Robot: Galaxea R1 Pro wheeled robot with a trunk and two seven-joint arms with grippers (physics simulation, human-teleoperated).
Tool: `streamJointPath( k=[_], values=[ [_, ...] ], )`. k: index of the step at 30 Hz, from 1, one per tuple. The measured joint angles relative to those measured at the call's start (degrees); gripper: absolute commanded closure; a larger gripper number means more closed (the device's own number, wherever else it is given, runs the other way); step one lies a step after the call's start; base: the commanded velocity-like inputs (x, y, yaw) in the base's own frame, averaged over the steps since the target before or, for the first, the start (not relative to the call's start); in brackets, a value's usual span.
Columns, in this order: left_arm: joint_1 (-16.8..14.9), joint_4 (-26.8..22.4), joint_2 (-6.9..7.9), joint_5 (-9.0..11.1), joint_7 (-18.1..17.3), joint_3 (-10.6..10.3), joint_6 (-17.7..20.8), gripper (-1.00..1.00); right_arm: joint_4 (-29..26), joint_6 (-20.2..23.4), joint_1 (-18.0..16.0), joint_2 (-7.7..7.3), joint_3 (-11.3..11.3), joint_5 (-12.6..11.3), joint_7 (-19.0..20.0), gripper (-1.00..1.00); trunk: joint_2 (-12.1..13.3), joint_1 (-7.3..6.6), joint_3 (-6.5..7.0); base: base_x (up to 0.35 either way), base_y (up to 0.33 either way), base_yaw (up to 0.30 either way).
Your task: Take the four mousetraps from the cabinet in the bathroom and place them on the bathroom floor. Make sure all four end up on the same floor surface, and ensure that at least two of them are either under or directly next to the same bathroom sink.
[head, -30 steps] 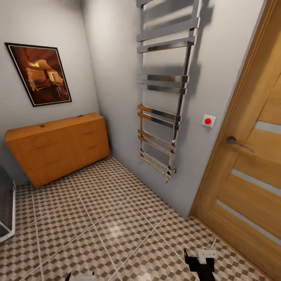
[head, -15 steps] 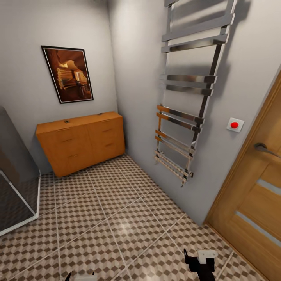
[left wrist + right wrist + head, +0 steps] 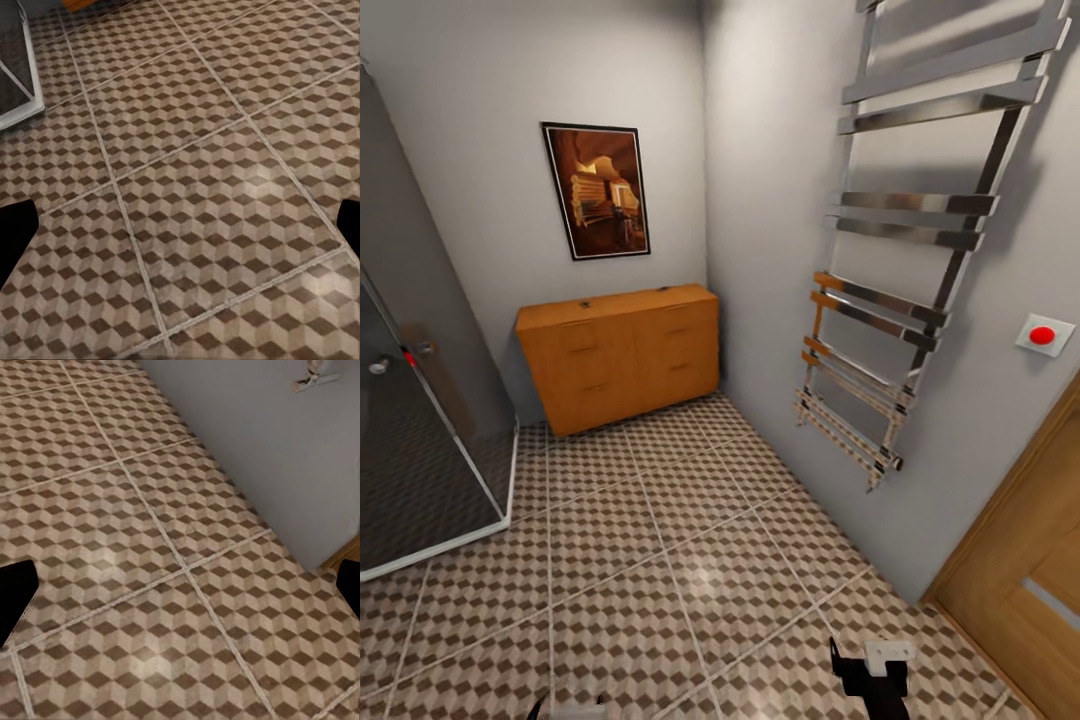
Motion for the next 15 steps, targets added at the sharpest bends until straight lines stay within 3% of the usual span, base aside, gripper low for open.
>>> streamJointPath(
  k=[15],
  values=[
    [0.00,0.00,-0.05,0.00,0.00,0.00,0.02,-1.00,0.01,0.03,0.00,0.05,0.00,0.00,0.00,-1.00,0.00,0.00,0.00,0.000,0.000,0.290]
  ],
)
